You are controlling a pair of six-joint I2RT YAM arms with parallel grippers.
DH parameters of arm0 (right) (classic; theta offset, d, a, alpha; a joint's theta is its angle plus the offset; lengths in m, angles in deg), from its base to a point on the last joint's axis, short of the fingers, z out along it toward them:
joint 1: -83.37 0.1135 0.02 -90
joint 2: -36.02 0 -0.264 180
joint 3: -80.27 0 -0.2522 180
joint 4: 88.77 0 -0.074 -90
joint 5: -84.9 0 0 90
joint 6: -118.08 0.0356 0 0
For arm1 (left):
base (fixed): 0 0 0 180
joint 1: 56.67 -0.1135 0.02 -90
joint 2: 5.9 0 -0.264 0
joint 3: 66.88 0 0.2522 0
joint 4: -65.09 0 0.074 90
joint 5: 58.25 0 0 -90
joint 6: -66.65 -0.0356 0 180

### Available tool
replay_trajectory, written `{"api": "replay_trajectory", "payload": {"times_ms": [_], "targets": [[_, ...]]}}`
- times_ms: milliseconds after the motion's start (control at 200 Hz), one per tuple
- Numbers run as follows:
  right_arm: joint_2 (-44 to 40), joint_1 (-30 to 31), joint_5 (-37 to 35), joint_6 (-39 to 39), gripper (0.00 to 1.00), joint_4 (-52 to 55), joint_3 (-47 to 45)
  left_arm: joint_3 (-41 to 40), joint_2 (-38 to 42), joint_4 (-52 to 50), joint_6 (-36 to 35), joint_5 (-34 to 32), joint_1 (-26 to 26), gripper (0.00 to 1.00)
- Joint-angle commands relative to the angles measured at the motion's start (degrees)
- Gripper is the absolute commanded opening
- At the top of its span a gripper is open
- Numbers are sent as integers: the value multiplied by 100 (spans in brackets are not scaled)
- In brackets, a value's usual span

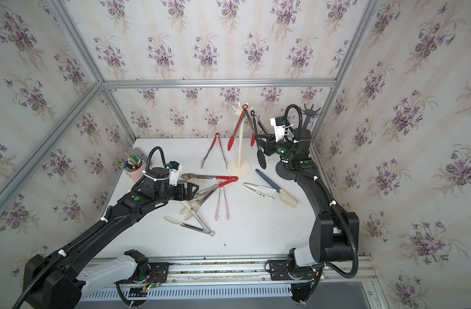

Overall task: Hang food tongs on kitchen utensil racks
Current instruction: Hang the food tongs on the rack.

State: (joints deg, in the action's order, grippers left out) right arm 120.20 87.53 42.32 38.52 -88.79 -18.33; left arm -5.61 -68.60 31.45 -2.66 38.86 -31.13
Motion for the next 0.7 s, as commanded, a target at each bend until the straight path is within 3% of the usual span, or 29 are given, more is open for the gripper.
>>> {"api": "replay_trajectory", "payload": {"times_ms": [0,445,520,699], "targets": [[45,5,160,-77,0,-149,52,0,39,67,-30,15,-5,99],[72,5,260,-114,0,-31,-33,-49,100,72,-3,18,-5,99],[67,3,203,-77,7,26,21,-48,100,72,4,14,-5,99],[46,14,-48,29,35,220,181,-24,48,72,26,9,-5,99]]}}
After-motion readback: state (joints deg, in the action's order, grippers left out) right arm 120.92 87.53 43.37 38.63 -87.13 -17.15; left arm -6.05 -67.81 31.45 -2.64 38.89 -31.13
